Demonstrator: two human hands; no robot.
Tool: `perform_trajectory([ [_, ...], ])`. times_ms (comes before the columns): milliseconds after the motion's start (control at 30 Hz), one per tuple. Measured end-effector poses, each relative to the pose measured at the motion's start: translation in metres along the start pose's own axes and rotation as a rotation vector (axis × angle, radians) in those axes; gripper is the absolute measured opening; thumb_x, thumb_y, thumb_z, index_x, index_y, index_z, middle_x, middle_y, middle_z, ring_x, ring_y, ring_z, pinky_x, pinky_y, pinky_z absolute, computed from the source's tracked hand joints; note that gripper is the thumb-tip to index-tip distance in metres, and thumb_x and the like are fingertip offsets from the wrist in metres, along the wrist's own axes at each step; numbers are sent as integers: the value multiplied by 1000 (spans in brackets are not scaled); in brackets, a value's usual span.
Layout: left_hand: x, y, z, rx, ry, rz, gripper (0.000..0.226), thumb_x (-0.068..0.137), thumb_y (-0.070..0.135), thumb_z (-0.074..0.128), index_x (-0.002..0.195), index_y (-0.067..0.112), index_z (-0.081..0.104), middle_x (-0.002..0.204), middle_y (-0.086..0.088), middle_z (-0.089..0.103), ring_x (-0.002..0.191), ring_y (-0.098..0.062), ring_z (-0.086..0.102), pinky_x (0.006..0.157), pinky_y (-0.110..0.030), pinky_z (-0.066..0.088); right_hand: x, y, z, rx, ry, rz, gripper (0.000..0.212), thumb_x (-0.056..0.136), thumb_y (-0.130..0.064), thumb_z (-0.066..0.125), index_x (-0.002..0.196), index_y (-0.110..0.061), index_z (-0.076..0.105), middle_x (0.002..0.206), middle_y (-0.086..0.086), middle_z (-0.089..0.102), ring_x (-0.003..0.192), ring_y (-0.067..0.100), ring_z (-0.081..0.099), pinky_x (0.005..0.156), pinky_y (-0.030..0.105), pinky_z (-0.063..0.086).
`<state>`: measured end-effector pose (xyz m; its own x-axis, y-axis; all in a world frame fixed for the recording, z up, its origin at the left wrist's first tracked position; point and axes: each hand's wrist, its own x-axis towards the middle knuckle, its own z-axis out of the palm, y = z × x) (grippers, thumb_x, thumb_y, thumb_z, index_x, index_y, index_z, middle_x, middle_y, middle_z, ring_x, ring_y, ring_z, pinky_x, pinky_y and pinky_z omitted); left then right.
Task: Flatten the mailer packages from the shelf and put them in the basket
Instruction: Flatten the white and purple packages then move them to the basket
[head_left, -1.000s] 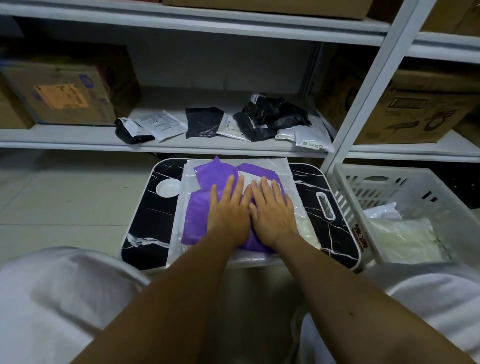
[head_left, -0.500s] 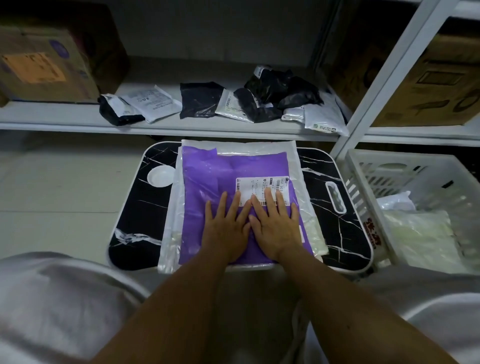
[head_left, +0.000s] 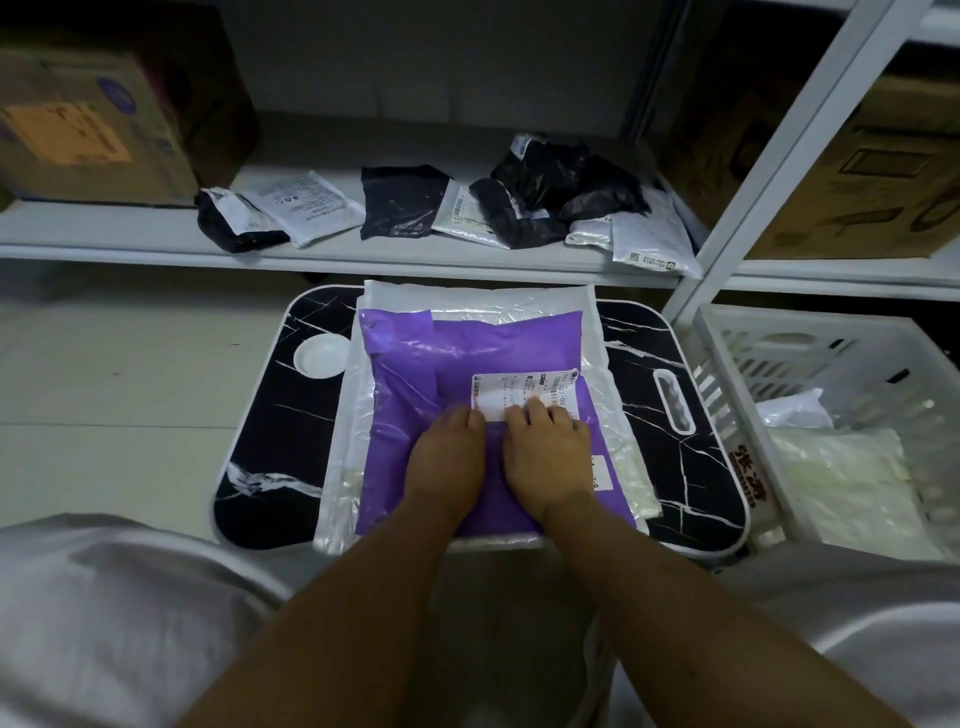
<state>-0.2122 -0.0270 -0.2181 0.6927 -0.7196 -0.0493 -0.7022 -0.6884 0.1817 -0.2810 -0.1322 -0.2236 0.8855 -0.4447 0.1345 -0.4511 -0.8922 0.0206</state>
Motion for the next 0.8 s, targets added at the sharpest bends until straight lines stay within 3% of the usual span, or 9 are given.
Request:
perform_trajectory([
  [67, 9, -3, -12, -79, 100, -68, 25, 99, 10, 35, 121, 10, 46, 122, -11, 52, 108, -28, 53, 85, -36, 45, 16, -3, -6, -63, 103, 10, 12, 78, -24, 68, 84, -14, 64, 78, 6, 65, 68, 28, 63, 67, 37, 46],
  [133, 19, -8, -23, -74, 191, -98, 22, 97, 14, 43, 117, 10, 49, 117, -12, 50, 104, -29, 51, 80, -38, 45, 35, -2, -18, -82, 159, 27, 11, 77, -23, 70, 82, -17, 63, 79, 4, 65, 72, 26, 61, 72, 38, 45],
  [167, 24, -11, -26, 17, 251, -95, 24, 95, 19, 47, 117, 12, 51, 119, -13, 49, 105, -30, 50, 81, -39, 44, 44, -1, -21, -80, 200, 5, 13, 76, -24, 71, 85, -18, 63, 88, 5, 65, 82, 26, 60, 78, 40, 43],
  [233, 32, -17, -30, 193, 257, -55, 40, 94, 32, 46, 131, 18, 45, 139, -16, 40, 128, -35, 39, 102, -47, 35, 55, 0, -22, -69, 206, -75, 27, 80, -31, 69, 103, -18, 65, 118, 8, 61, 113, 27, 54, 97, 49, 37],
  [300, 39, -22, -28, 227, 134, -1, 60, 96, 44, 36, 150, 24, 19, 159, -15, 5, 146, -37, 2, 114, -58, 5, 58, 1, -19, -73, 51, -170, 53, 92, -44, 52, 139, -21, 48, 152, 8, 37, 144, 28, 26, 112, 58, 15],
  [367, 43, -28, -22, 222, 53, -6, 67, 95, 54, 29, 152, 32, 2, 160, -8, -12, 145, -39, -15, 111, -63, -4, 60, 2, -12, -62, -109, -175, 63, 99, -54, 27, 154, -27, 16, 163, 2, 6, 150, 28, -4, 113, 62, -3],
  [433, 45, -33, -15, 210, -25, -17, 68, 94, 58, 25, 152, 37, -5, 160, -5, -14, 144, -41, -16, 111, -66, -3, 60, 5, -4, -56, -187, -141, 64, 97, -60, 16, 154, -34, 5, 163, -1, -5, 148, 32, -14, 112, 65, -6],
  [633, 49, -39, -5, 140, -104, -45, 65, 95, 60, 17, 149, 40, -13, 160, -3, -19, 144, -39, -18, 110, -67, -2, 62, 7, 2, -19, -257, -80, 64, 94, -67, 16, 152, -44, 1, 162, 8, -13, 145, 43, -15, 113, 65, -2],
  [800, 50, -41, -4, 38, -177, -123, 65, 97, 58, 15, 151, 34, -11, 161, -4, -12, 146, -36, -10, 114, -62, 2, 72, 5, 0, 67, -330, 0, 73, 91, -71, 20, 153, -37, 3, 162, 12, 3, 148, 37, 3, 115, 59, 11],
])
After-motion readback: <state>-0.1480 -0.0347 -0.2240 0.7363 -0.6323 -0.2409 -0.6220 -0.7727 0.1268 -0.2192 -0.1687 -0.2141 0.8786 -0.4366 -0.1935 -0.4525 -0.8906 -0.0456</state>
